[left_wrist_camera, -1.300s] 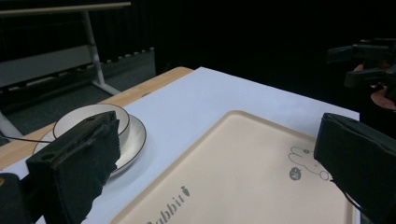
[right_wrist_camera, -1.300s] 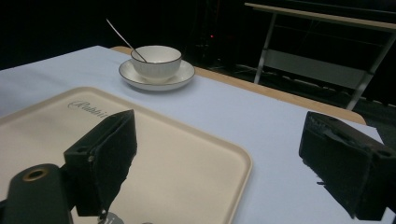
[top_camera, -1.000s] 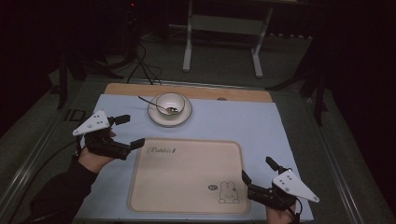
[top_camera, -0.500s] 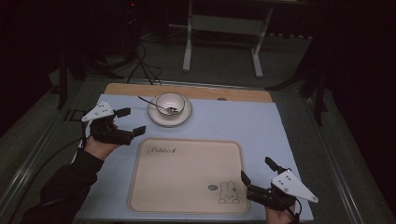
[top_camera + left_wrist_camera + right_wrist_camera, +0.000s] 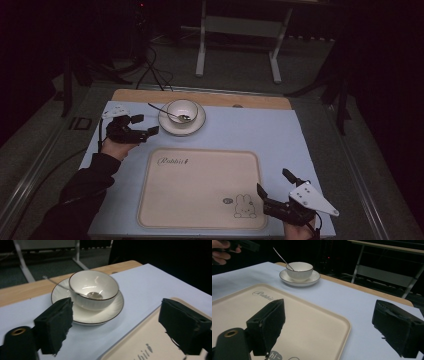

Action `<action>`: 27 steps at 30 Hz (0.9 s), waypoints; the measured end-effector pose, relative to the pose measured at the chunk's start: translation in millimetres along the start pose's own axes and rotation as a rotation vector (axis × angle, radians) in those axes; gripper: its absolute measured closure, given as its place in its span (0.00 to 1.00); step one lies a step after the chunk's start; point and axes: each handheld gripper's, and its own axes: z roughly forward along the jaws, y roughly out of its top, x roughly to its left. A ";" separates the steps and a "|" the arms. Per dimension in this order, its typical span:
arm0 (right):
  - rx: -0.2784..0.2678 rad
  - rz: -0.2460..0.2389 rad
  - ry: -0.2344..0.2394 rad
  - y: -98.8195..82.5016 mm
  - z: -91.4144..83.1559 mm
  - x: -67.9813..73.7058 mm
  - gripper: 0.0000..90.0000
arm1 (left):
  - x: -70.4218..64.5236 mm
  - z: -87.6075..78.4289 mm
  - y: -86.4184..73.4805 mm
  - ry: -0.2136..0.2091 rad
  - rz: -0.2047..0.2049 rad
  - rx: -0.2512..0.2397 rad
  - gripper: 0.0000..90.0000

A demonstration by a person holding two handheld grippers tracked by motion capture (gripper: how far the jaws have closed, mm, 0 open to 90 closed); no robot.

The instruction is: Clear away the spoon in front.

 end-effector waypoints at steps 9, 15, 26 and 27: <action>0.001 -0.002 0.009 -0.3 0.3 0.2 0.13 | 14.8 17.6 -2.6 0.064 -0.076 0.012 0.21; 0.003 -0.004 0.015 -0.3 1.0 0.5 0.13 | 21.2 26.9 -0.1 0.112 -0.131 0.001 0.33; 0.006 -0.002 0.022 -0.6 1.1 0.4 0.13 | 27.9 44.2 4.2 0.195 -0.229 -0.015 0.48; 0.007 -0.002 0.023 -0.7 1.2 0.5 0.13 | 27.6 47.0 4.8 0.218 -0.235 -0.021 0.48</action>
